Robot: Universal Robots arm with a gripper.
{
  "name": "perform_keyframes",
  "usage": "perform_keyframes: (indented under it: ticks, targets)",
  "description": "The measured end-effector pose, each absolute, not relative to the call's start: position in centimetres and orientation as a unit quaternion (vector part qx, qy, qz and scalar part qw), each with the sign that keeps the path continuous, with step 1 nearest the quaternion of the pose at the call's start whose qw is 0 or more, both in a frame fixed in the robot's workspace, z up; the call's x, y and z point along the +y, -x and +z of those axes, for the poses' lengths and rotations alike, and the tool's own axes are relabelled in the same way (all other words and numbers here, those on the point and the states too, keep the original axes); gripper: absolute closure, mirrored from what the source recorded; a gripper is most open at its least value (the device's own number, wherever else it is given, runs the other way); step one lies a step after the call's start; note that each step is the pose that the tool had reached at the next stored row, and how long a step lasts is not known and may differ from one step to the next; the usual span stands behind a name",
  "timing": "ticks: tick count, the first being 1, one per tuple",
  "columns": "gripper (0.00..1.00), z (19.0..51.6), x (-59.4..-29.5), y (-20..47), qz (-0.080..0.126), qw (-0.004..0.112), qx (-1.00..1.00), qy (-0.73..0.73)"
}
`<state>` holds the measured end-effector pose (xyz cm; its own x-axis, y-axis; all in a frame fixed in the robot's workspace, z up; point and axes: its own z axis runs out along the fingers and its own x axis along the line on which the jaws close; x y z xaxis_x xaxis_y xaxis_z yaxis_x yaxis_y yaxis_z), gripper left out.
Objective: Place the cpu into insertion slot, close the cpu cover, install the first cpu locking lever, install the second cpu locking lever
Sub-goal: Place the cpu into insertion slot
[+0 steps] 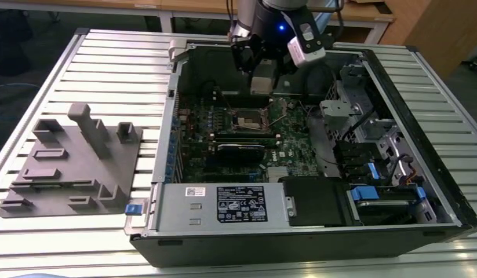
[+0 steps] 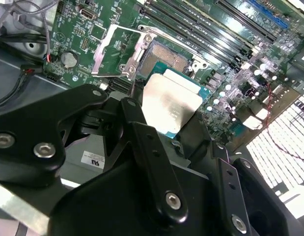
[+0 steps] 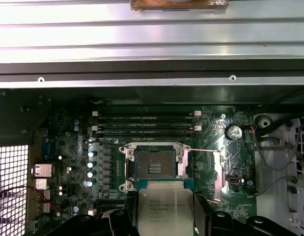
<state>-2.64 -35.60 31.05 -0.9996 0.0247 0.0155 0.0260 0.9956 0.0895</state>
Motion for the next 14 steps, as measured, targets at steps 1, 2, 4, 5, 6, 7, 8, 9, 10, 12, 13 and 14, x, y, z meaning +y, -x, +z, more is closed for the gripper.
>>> perform_keyframes:
  ticks: [1,2,4,5,6,7,8,9,10,12,13,14]
  targets:
    - [0.46,30.9,-35.6,2.6,-0.045,0.007,-0.999,0.013]
    - [0.46,30.7,-35.6,2.6,-0.045,0.007,-0.999,0.013]
    - [0.46,30.4,-35.6,2.6,-0.045,0.007,-0.999,0.013]
    - [0.46,30.3,-35.6,2.6,-0.045,0.007,-0.999,0.013]
    - [0.46,30.2,-35.6,2.6,-0.045,0.007,-0.999,0.013]
    - [0.46,30.1,-35.6,2.6,-0.045,0.007,-0.999,0.013]
    - [0.46,30.0,-35.6,2.6,-0.045,0.007,-0.999,0.013]
    - [0.46,29.9,-35.6,2.6,-0.045,0.007,-0.999,0.013]
    - [0.46,29.8,-35.6,2.6,-0.045,0.007,-0.999,0.013]
    - [0.46,29.8,-35.6,2.6,-0.045,0.007,-0.999,0.013]
    - [0.46,29.8,-35.6,2.6,-0.045,0.007,-0.999,0.013]
    - [0.46,29.8,-35.6,2.6,-0.045,0.007,-0.999,0.013]
